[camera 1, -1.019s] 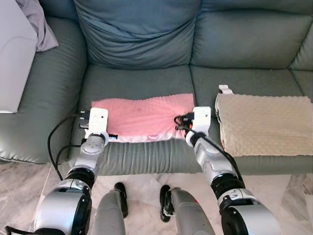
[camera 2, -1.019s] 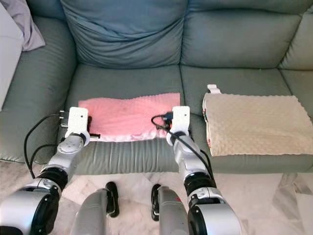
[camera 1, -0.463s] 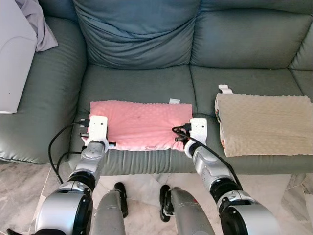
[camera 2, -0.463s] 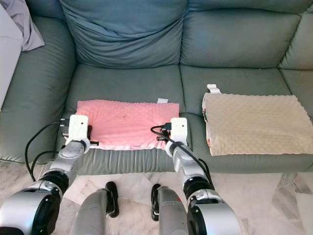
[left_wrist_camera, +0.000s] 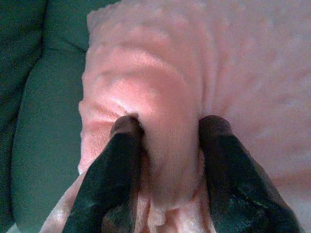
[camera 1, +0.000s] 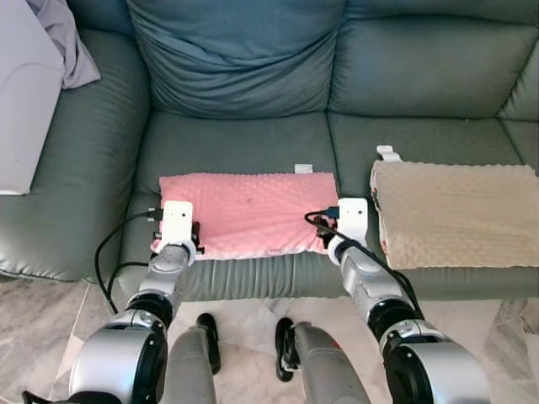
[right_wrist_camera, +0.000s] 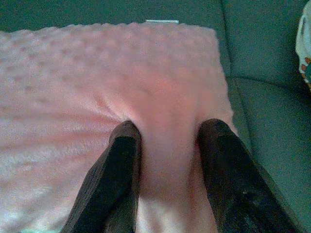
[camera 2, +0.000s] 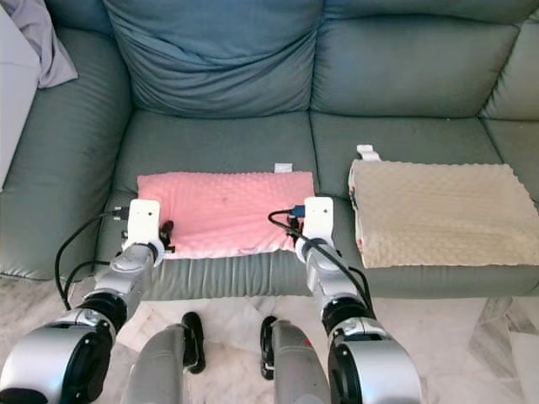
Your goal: Move the pillow to the sofa
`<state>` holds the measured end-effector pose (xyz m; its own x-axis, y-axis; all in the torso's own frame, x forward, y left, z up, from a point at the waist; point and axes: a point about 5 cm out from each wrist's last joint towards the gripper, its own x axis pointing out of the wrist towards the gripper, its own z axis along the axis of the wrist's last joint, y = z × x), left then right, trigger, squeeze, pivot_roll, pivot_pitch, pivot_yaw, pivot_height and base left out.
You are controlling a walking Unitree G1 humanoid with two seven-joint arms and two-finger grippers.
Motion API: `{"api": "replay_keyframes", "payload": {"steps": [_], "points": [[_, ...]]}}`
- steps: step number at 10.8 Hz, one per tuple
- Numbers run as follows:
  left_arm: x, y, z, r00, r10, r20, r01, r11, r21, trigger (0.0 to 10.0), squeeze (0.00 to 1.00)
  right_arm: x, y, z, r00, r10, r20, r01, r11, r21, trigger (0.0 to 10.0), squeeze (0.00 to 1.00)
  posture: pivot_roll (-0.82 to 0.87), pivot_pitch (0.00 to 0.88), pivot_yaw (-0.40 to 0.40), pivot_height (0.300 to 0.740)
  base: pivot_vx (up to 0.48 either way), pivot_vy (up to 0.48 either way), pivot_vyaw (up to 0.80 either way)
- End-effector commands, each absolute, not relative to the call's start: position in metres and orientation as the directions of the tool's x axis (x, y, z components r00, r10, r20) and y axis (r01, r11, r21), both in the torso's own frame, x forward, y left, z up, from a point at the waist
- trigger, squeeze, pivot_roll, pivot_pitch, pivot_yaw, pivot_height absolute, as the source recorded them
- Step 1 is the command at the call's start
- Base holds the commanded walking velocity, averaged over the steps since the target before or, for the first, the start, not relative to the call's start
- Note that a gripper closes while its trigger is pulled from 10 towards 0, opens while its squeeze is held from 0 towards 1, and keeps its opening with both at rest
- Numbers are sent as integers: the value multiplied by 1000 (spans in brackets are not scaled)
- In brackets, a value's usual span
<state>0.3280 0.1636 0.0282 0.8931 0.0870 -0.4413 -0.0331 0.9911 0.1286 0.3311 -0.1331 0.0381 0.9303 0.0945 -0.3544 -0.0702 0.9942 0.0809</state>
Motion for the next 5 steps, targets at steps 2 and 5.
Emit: {"api": "replay_keyframes", "payload": {"steps": [2,5], "points": [[316,163,13,861,61,-505,1,993,121,10000,1000,327,-133,32,921,111,-373,-72,991,115,10000,1000,-42,323,-52,740,0,0,0],[322,158,19,875,46,-482,10,994,111,10000,1000,321,-126,25,904,157,-398,-112,985,134,10000,1000,-41,327,-56,740,0,0,0]]}}
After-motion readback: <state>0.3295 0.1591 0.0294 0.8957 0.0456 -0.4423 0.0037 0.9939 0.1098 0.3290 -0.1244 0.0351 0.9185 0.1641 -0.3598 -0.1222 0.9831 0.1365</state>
